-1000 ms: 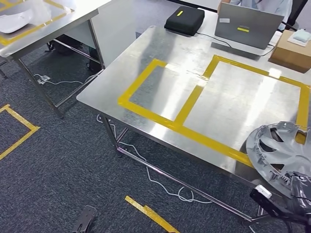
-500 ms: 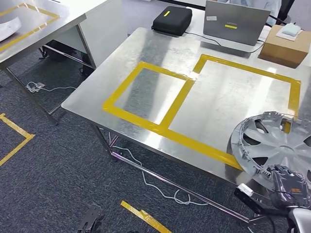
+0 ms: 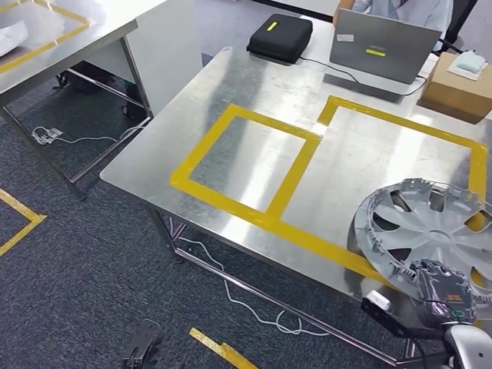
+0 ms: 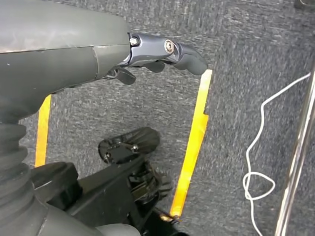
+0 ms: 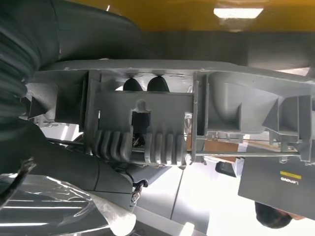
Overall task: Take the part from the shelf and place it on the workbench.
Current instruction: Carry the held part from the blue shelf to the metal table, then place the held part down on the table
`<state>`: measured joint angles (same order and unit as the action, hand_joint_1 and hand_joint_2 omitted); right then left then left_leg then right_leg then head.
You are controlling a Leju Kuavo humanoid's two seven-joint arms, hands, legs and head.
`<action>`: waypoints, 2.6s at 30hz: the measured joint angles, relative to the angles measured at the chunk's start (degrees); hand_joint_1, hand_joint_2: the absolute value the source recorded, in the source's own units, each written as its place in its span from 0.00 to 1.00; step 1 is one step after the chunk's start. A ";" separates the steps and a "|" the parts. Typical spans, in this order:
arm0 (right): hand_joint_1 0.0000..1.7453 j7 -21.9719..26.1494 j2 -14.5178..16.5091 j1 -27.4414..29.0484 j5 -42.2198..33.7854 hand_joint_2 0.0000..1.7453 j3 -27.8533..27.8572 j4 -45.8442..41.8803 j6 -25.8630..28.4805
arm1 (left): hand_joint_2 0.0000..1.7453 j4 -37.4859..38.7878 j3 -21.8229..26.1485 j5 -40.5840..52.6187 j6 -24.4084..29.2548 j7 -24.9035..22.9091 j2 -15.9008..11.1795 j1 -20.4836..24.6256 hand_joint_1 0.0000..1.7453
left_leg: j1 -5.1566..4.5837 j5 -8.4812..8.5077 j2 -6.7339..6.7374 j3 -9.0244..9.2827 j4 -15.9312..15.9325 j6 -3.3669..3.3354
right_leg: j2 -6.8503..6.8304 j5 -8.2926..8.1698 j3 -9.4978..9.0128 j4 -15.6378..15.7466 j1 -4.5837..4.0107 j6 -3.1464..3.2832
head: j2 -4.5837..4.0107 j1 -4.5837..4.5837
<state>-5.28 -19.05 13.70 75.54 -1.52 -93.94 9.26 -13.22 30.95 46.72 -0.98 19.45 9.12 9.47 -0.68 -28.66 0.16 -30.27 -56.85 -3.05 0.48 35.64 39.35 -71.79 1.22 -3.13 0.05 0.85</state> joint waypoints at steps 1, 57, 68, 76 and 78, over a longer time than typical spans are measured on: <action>1.00 0.00 -0.07 0.00 0.00 1.00 -0.14 0.12 0.05 | 1.00 0.00 0.00 0.03 0.00 0.00 0.03 -0.06 0.00 | 0.01 -0.52 0.00 0.73 0.00 0.13 | -0.10 -2.45 -0.64 3.08 0.02 0.01 | -0.01 0.02; 0.00 5.03 -0.25 -5.29 -3.43 0.00 -6.82 6.31 9.84 | 0.00 0.00 -2.86 2.91 1.72 -2.54 0.26 0.90 0.00 | 0.15 2.96 -0.30 -5.31 -2.27 1.80 | 0.02 -3.91 -10.99 15.30 -0.18 1.24 | -0.01 -0.24; 0.00 6.72 3.06 -0.55 -18.59 0.00 -3.12 -0.52 10.86 | 0.00 -0.01 -2.61 0.47 3.95 -1.08 -0.18 0.23 0.00 | 0.10 3.05 -0.31 -4.05 -0.73 0.57 | -0.01 -4.00 -11.31 16.34 0.03 0.39 | -0.01 -0.24; 0.00 9.28 7.00 7.89 -22.24 0.00 -1.92 -11.63 15.52 | 0.00 0.00 -1.28 -1.63 4.57 0.96 -0.60 -1.14 0.00 | 0.84 2.83 0.31 -1.72 1.20 0.82 | -0.51 -1.77 -2.38 3.74 0.70 -0.35 | -0.01 0.01; 0.00 10.02 8.03 10.32 -21.86 0.00 -1.86 -14.70 18.03 | 0.00 -0.01 -0.70 -2.33 4.95 1.45 -0.78 -1.50 0.00 | 1.04 1.76 0.49 -1.59 0.01 1.93 | -1.57 -5.66 -5.35 10.95 1.06 -0.85 | -0.01 0.09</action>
<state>4.73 -11.02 24.02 53.67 -3.38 -108.65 27.29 -13.23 30.25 44.40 3.97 20.90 8.34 7.96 0.36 -26.90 0.65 -31.86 -56.84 -1.12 -1.09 29.98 34.00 -60.84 2.28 -3.98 0.04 0.94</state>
